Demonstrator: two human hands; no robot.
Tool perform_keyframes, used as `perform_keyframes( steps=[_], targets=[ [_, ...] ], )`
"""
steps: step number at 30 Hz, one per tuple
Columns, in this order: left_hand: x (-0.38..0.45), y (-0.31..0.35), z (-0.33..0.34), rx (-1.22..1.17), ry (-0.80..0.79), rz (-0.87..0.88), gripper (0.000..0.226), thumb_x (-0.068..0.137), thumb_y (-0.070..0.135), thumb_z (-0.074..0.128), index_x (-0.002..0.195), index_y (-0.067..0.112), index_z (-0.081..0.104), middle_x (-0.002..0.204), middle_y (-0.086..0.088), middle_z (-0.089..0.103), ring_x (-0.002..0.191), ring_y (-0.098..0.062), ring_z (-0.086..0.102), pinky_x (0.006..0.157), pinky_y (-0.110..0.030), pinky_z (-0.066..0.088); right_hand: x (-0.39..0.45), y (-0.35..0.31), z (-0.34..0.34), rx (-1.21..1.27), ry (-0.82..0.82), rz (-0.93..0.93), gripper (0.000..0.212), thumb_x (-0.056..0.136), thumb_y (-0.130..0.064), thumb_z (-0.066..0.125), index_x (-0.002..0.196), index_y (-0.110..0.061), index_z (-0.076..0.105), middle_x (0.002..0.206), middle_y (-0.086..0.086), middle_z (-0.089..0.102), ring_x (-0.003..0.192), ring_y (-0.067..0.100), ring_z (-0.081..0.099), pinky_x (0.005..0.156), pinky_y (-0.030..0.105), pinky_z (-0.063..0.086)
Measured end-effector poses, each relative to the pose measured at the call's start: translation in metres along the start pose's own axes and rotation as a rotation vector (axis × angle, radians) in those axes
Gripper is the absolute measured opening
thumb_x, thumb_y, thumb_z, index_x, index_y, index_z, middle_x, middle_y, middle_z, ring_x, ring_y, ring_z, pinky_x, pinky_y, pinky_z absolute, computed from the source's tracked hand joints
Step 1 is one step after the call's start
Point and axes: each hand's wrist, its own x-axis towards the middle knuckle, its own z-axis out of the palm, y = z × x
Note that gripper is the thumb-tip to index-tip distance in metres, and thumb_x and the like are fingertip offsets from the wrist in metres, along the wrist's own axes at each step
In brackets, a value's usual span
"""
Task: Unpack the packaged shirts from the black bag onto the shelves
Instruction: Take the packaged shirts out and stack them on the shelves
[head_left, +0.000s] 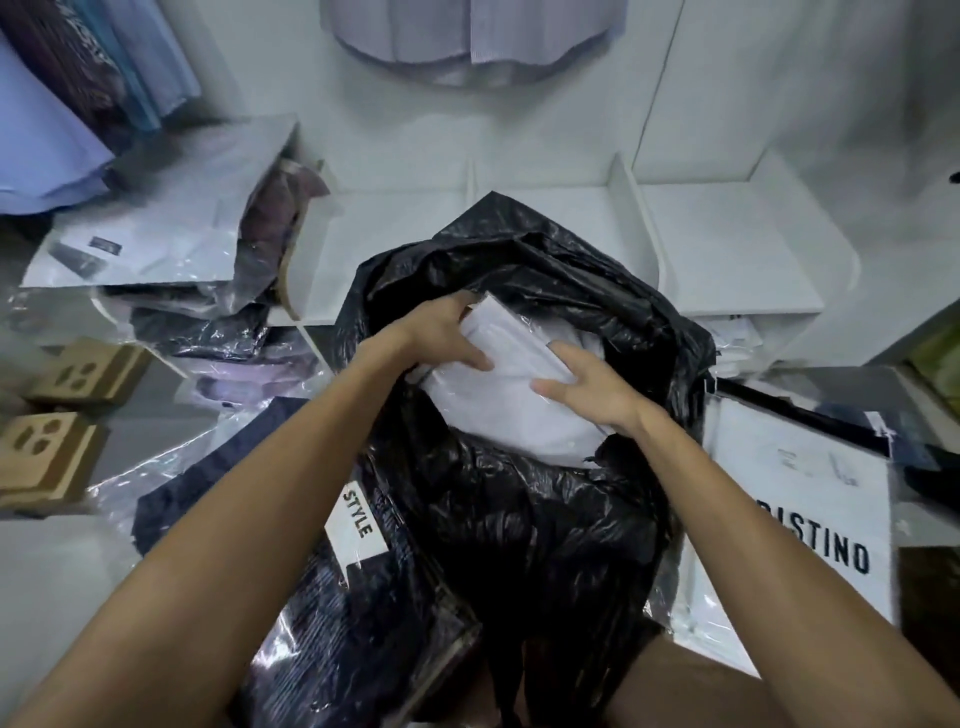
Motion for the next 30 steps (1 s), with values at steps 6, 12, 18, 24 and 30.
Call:
perform_keyframes(
  steps=[6,12,18,24,30],
  targets=[
    [-0.020,0.032,-0.040,-0.058,-0.011,0.199,0.032,0.066,0.029,0.095,0.069,0.015,0.067,0.059,0.019,0.062,0.054,0.003,0.055,0.059,-0.015,0.042,-0.040,-0.062,-0.052,0.266,0.168,-0.218,0.018,0.094,-0.027,0.074,0.110,-0.019,0.068,0.109,0.010,0.071,0.101,0.029,0.069,0.091,0.051,0.054],
    [-0.040,0.102,-0.074,0.077,0.174,0.460,0.064,0.066,0.036,0.094,0.055,0.013,0.036,0.055,0.005,0.030,0.050,-0.009,0.026,0.047,-0.024,0.021,-0.070,-0.093,-0.085,0.260,0.170,-0.197,0.055,0.067,-0.019,0.095,0.113,-0.029,0.066,0.100,-0.021,0.076,0.093,-0.003,0.071,0.073,0.014,0.056],
    [-0.047,0.123,-0.094,0.261,0.631,0.389,0.059,0.057,0.081,0.075,0.087,0.031,0.071,0.071,0.015,0.063,0.073,-0.007,0.059,0.072,-0.034,0.046,-0.077,-0.100,-0.098,0.414,0.439,-0.237,0.019,0.083,-0.016,0.084,0.097,-0.019,0.073,0.089,-0.013,0.079,0.086,0.007,0.075,0.071,0.023,0.058],
    [-0.047,0.089,-0.088,-0.685,0.469,0.372,0.061,0.066,0.046,0.086,0.121,0.032,0.062,0.097,0.004,0.078,0.090,-0.016,0.073,0.093,-0.041,0.059,-0.080,-0.120,-0.151,0.771,0.531,-0.328,0.026,0.094,-0.009,0.071,0.119,-0.009,0.067,0.111,0.004,0.078,0.106,0.021,0.074,0.087,0.034,0.059],
    [-0.051,0.119,-0.029,-0.879,0.368,0.317,0.030,0.081,0.017,0.084,0.108,0.014,0.072,0.101,0.001,0.079,0.093,-0.017,0.076,0.077,-0.030,0.060,-0.086,-0.137,-0.160,0.831,0.463,-0.327,0.017,0.098,-0.013,0.067,0.115,-0.012,0.067,0.108,0.002,0.078,0.105,0.019,0.074,0.092,0.035,0.059]
  ],
)
